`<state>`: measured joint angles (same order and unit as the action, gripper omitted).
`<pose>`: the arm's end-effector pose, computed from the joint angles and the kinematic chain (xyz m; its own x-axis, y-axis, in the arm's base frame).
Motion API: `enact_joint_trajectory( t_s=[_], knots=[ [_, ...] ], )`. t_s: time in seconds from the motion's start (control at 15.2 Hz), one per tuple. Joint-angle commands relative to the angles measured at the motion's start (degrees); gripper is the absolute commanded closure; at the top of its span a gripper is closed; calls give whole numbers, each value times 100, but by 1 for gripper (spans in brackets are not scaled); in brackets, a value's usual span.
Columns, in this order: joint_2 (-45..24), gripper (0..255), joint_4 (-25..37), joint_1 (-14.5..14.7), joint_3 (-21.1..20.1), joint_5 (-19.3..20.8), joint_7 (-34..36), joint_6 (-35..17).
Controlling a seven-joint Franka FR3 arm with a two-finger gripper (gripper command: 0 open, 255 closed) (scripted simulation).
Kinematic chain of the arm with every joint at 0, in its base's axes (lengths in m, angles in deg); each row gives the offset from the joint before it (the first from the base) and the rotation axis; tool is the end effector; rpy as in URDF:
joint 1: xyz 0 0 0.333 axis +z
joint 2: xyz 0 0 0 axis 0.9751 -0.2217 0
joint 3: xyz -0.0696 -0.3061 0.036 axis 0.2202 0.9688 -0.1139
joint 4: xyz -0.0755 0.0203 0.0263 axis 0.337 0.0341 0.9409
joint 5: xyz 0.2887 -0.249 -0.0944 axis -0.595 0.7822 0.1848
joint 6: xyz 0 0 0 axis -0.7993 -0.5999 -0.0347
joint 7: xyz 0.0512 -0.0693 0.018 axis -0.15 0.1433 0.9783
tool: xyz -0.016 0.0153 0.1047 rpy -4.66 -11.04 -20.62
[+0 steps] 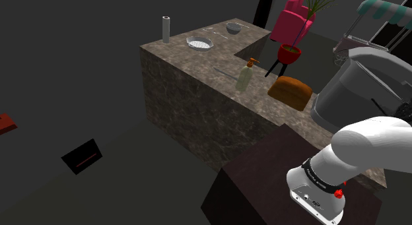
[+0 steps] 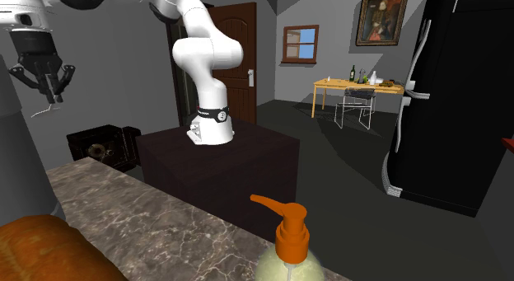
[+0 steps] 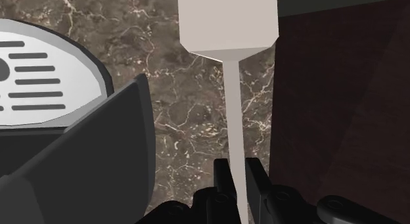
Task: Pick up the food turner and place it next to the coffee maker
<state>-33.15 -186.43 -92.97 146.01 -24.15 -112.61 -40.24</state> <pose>-0.0779 -0.4600 0.3821 0.9565 0.2839 0.0665 0.2846 -0.9586 -0.0009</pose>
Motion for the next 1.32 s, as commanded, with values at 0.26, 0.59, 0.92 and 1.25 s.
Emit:
enact_joint_trajectory(
  t_s=[0.26,0.59,0.92,1.25],
  knots=[
    [-21,255,-214,135,440,278,78,-400],
    [-45,255,-335,307,843,518,154,-719],
    [-61,255,-420,522,1279,775,243,-1030],
    [-56,255,-467,776,1743,1055,348,-1328]
  ],
)
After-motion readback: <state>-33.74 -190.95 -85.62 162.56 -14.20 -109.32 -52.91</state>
